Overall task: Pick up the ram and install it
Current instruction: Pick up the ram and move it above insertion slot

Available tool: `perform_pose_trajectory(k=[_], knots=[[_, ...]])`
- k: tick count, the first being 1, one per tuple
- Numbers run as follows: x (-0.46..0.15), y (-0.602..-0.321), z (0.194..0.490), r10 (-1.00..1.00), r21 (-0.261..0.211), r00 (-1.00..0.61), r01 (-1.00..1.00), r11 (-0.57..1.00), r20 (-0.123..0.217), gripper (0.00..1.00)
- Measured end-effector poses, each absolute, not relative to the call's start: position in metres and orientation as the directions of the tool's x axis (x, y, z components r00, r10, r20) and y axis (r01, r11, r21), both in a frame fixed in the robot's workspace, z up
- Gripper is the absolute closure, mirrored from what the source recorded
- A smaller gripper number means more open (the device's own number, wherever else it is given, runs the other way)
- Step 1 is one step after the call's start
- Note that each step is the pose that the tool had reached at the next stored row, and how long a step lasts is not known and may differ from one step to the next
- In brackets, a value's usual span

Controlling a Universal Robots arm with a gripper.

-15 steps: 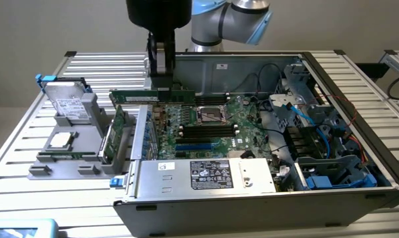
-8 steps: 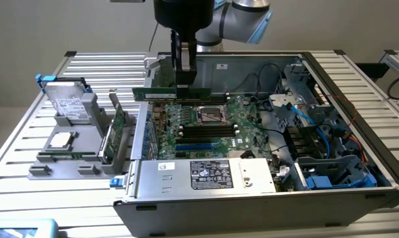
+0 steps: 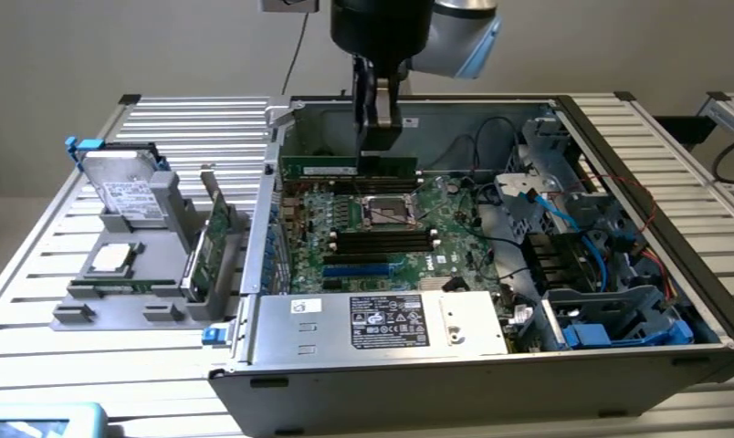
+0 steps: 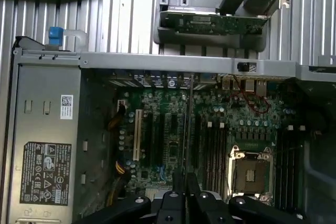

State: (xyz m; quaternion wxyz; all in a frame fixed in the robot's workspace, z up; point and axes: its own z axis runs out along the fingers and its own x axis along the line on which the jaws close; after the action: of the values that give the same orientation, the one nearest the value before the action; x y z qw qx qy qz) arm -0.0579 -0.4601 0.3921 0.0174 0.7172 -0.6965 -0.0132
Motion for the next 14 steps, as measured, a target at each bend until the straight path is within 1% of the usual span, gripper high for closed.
perform_pose_trajectory(k=[14], knots=[[-0.014, -0.413, 0.367, -1.0, 0.043, 0.029, -0.999, -0.029, 0.008, 0.87]])
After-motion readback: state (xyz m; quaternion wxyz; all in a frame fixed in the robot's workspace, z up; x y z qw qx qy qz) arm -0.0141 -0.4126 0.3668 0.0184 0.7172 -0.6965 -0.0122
